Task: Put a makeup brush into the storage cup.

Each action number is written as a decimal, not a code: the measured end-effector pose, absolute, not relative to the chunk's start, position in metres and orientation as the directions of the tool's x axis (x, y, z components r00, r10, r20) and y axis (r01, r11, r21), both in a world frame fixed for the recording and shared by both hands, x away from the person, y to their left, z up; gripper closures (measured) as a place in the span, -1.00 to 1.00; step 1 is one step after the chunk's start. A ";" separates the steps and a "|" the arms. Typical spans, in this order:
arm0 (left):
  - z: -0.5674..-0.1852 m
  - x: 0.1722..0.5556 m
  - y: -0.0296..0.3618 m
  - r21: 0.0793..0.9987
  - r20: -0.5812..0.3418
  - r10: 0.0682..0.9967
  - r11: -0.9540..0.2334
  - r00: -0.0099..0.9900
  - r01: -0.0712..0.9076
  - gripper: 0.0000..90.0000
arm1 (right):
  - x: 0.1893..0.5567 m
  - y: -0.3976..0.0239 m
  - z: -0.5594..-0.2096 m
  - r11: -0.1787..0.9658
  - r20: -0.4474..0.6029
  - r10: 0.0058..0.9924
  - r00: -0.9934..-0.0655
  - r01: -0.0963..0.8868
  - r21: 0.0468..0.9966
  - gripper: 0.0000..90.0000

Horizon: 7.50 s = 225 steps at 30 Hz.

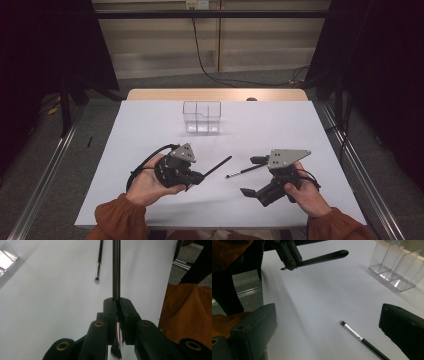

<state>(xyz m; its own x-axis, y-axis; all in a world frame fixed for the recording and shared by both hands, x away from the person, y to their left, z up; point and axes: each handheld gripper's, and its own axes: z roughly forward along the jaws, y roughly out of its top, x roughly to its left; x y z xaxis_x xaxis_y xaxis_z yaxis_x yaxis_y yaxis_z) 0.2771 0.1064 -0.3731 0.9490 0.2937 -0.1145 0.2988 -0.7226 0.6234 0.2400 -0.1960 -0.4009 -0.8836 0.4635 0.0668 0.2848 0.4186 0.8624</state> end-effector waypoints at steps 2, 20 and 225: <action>-0.374 0.277 0.105 0.612 -0.111 0.289 -0.734 0.951 0.294 0.87 | 0.240 -0.194 -0.400 0.445 0.067 0.456 -0.887 0.292 0.846 -0.97; -0.380 0.279 0.094 0.488 -0.097 0.263 -0.828 0.960 0.276 0.87 | 0.254 -0.184 -0.398 0.658 0.082 0.345 -0.935 0.303 0.689 -0.96; -0.405 0.265 0.163 0.870 -0.076 0.585 -0.357 0.808 0.340 -0.92 | 0.266 -0.184 -0.424 0.315 0.175 0.357 -0.917 0.295 0.902 0.86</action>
